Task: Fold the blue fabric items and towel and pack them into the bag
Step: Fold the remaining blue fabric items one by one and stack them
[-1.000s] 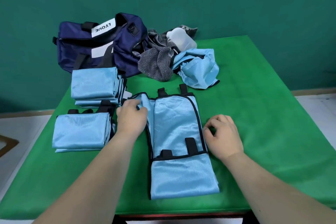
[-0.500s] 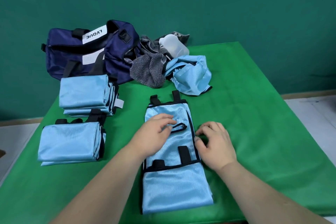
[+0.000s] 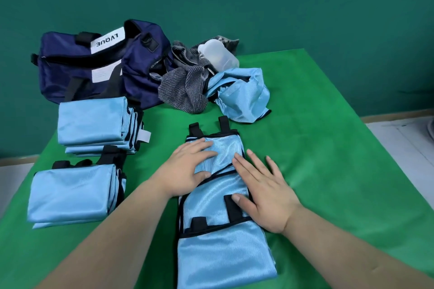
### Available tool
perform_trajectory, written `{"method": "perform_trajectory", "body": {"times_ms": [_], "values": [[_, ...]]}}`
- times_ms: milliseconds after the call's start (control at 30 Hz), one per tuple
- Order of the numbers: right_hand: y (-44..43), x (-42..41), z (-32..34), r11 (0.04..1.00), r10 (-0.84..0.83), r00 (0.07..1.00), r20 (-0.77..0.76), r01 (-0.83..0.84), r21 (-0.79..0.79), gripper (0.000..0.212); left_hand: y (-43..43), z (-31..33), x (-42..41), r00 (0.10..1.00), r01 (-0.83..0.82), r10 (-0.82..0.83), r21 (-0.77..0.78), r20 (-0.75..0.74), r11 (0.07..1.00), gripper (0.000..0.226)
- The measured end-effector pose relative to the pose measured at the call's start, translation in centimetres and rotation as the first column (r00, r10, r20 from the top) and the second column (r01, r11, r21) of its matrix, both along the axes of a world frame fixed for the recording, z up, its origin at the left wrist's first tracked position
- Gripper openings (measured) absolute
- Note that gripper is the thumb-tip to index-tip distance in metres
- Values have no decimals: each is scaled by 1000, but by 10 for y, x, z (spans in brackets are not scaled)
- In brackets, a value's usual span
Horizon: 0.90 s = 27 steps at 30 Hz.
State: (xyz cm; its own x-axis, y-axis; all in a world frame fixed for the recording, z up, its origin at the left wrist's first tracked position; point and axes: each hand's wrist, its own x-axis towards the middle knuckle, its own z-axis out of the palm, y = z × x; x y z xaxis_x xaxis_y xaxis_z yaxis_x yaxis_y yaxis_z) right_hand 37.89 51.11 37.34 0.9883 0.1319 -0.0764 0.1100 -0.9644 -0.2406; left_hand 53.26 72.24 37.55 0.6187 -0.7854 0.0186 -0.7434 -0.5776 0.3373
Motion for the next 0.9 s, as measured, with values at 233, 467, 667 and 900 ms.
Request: {"method": "perform_trajectory", "body": {"times_ms": [233,467,667,900], "values": [[0,3,-4,999,-52,999,15,52,14,80,5,-14,1,999,9,-7,-36,49,999,60],[0,5,-6,994,-95,995,29,93,64,79,7,-18,5,1000,7,-6,-75,8,997,61],[0,4,-6,987,-115,993,34,110,121,68,6,-18,5,1000,-2,1,-74,-16,997,62],[0,5,-2,987,-107,994,-12,107,122,70,4,-18,3,1000,-3,3,-60,3,998,63]]}}
